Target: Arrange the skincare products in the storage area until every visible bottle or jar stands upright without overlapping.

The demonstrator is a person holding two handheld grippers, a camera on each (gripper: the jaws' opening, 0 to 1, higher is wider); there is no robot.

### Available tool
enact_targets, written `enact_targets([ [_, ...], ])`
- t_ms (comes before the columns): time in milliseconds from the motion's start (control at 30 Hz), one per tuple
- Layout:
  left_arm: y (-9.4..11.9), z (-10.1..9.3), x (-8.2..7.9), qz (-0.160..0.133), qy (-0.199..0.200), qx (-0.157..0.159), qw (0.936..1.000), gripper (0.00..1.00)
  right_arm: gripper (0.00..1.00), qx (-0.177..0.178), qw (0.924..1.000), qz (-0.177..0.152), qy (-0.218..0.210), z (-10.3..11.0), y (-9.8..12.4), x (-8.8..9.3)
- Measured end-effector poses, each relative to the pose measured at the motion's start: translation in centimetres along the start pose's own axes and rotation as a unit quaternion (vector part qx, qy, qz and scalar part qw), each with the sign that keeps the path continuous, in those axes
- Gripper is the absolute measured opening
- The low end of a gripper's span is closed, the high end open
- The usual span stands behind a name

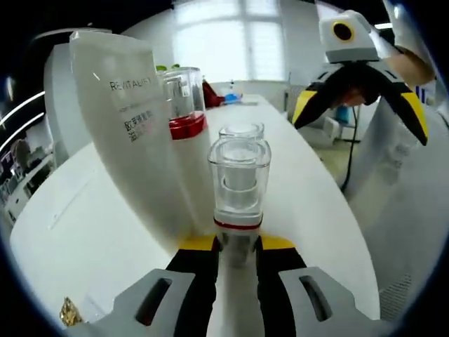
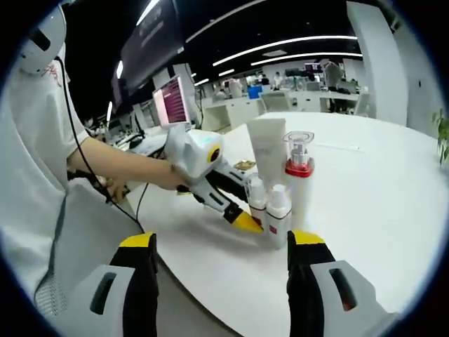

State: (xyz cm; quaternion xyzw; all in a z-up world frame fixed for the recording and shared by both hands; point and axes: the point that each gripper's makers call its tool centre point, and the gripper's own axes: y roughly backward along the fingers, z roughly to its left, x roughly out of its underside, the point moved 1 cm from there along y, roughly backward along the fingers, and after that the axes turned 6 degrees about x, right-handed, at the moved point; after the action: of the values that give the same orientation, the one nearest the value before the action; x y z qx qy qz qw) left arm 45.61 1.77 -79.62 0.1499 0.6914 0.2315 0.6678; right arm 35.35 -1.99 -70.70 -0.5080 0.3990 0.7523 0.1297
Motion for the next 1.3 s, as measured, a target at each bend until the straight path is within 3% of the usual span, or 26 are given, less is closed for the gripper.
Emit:
enact_targets([
  [500,0.5,-0.2,-0.3,-0.003,0.012,-0.001,0.9999,0.22,0.75,0.0,1.0,0.005,-0.005,0.0,0.0,0.2],
  [1000,1.1,-0.3,-0.5,-0.001,0.011,-0.001,0.9999,0.27,0.76,-0.003,0.9999,0.01,0.0,0.0,-0.1,0.4],
  [1300,0.9,-0.1,0.0,0.006,0.012,0.008,0.9999,0.23,0.76,-0.003,0.9999,0.012,0.0,0.0,-0.1,0.6],
])
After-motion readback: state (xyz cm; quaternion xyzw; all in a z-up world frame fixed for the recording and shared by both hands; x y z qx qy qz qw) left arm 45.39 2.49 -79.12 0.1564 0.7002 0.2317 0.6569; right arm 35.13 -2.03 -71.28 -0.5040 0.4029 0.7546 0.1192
